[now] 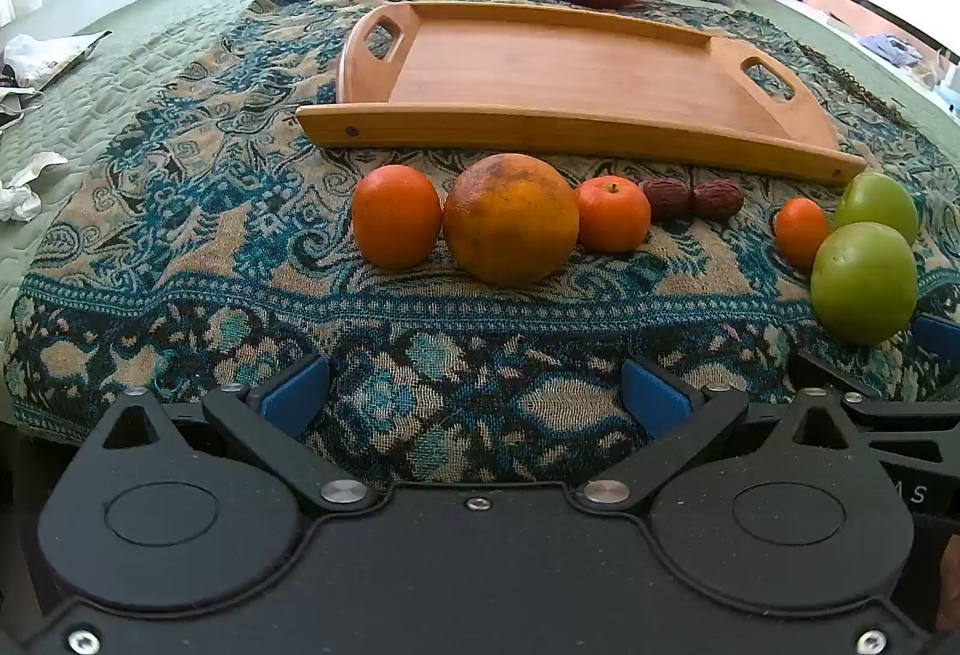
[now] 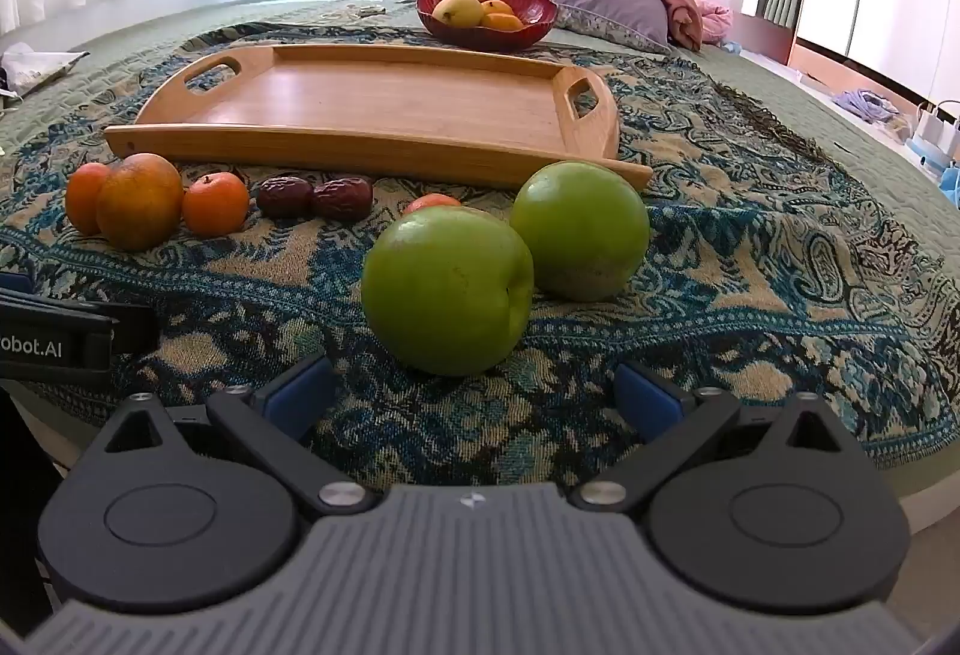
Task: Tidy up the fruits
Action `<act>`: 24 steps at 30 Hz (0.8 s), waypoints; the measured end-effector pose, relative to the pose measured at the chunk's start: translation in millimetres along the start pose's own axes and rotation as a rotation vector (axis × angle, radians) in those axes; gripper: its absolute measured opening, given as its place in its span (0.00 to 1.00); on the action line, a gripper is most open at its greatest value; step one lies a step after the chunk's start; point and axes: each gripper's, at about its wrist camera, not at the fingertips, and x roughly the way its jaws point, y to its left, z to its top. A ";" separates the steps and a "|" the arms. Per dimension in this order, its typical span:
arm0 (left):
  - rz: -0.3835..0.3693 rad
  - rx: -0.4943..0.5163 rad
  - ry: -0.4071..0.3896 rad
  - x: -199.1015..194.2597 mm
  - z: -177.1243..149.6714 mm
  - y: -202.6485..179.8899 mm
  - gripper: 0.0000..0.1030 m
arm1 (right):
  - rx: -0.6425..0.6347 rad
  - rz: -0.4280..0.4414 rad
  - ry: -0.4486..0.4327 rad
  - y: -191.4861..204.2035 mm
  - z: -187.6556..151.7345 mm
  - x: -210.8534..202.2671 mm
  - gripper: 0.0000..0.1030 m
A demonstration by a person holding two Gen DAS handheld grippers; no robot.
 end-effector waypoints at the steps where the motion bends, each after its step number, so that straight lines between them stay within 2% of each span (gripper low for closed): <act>1: 0.003 0.003 -0.005 -0.2 -0.3 -0.3 1.00 | 0.002 0.002 -0.001 0.0 -0.1 0.0 1.00; 24: 0.001 0.001 -0.004 -0.4 -0.4 -0.2 1.00 | -0.001 0.000 0.002 0.3 0.1 0.5 1.00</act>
